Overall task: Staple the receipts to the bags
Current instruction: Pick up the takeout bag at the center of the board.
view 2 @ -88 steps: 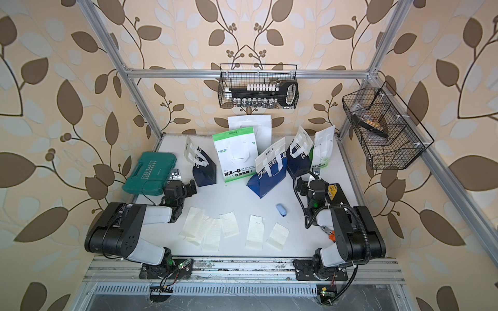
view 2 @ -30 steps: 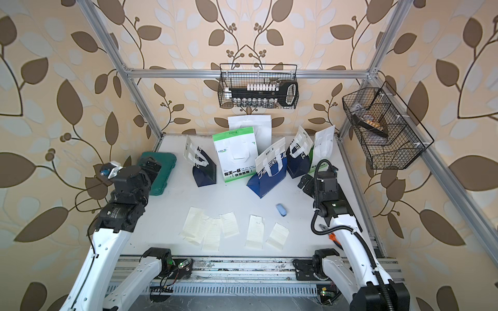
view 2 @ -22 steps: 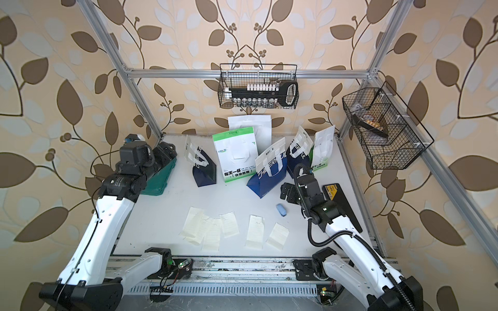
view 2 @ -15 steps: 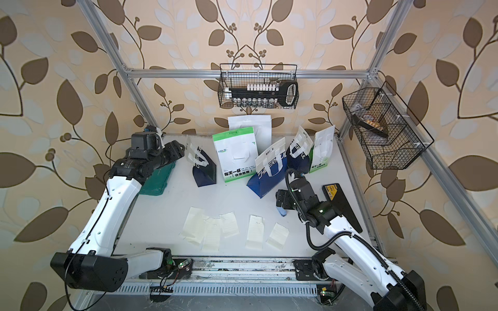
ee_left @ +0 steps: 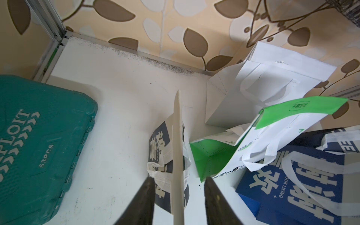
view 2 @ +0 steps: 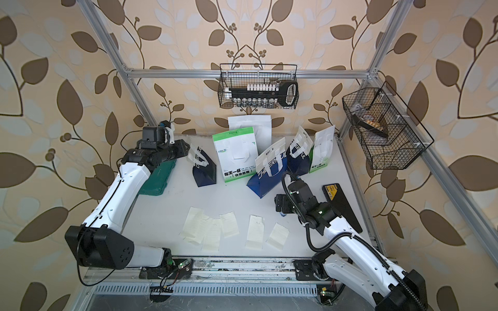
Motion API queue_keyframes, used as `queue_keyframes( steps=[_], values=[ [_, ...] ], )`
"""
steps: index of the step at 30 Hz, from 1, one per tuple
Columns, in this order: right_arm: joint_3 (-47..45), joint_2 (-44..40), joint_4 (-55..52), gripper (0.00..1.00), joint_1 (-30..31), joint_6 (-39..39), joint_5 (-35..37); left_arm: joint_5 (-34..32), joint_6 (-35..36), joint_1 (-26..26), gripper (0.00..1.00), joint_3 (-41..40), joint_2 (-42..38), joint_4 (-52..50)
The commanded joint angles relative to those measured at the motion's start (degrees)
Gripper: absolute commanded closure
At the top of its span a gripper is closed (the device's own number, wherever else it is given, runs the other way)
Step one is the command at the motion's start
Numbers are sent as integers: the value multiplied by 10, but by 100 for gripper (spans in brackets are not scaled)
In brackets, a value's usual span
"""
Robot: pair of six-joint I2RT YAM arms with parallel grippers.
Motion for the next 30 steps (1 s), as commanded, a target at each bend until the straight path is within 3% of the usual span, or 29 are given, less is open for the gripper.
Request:
queue_keyframes(
  steps=[1, 7, 10, 17, 25, 30],
  values=[
    [-7, -9, -16, 8, 3, -10, 4, -5, 12, 1, 72, 28, 10, 10],
    [-10, -13, -16, 8, 3, -10, 13, -15, 18, 1, 87, 23, 7, 13],
    [-12, -14, -13, 8, 3, -10, 15, -37, 19, 1, 100, 29, 7, 2],
    [-17, -14, 3, 8, 3, -5, 11, -106, 33, -7, 100, 67, -36, -55],
    [-23, -13, 15, 8, 3, -14, 5, -311, 109, -160, 100, 158, -36, -221],
    [-23, -24, 18, 8, 3, -15, -3, -338, 108, -183, 100, 201, -58, -301]
  ],
)
